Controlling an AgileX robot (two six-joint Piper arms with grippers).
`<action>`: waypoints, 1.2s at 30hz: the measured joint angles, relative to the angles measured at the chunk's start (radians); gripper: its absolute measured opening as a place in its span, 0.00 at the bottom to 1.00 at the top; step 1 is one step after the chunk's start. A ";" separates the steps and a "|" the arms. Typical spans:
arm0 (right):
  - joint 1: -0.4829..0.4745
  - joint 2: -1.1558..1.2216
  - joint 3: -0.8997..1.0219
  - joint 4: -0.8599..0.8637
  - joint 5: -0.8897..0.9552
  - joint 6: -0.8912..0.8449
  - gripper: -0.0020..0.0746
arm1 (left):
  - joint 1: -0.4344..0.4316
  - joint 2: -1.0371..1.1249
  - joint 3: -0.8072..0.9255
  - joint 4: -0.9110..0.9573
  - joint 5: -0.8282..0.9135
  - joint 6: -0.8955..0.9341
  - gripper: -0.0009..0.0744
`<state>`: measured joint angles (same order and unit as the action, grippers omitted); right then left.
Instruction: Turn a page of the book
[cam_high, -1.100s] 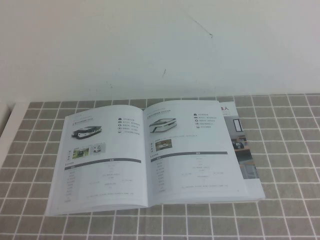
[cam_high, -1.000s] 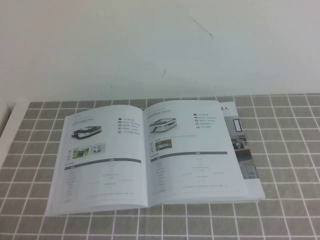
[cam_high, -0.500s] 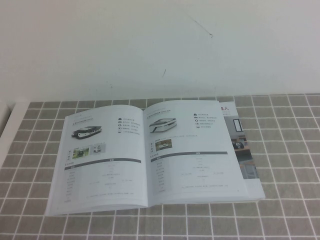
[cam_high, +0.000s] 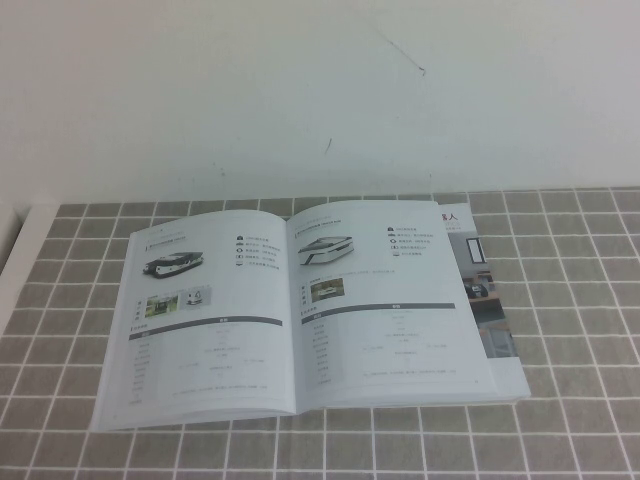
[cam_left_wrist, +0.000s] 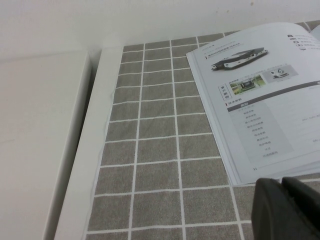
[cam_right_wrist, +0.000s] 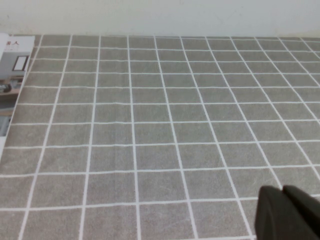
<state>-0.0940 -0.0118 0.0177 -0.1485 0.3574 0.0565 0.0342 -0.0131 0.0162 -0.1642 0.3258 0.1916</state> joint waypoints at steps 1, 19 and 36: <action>0.000 0.000 0.000 0.000 0.000 0.000 0.02 | 0.000 0.000 0.000 -0.002 -0.004 0.000 0.01; 0.000 0.000 0.011 0.000 -0.481 0.000 0.02 | 0.000 0.000 0.005 -0.352 -0.652 -0.045 0.01; 0.000 0.000 0.011 0.000 -0.974 0.000 0.02 | 0.000 0.000 0.005 -0.378 -0.871 -0.270 0.01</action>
<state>-0.0940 -0.0118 0.0282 -0.1485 -0.6164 0.0565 0.0342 -0.0131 0.0215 -0.5418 -0.5455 -0.0784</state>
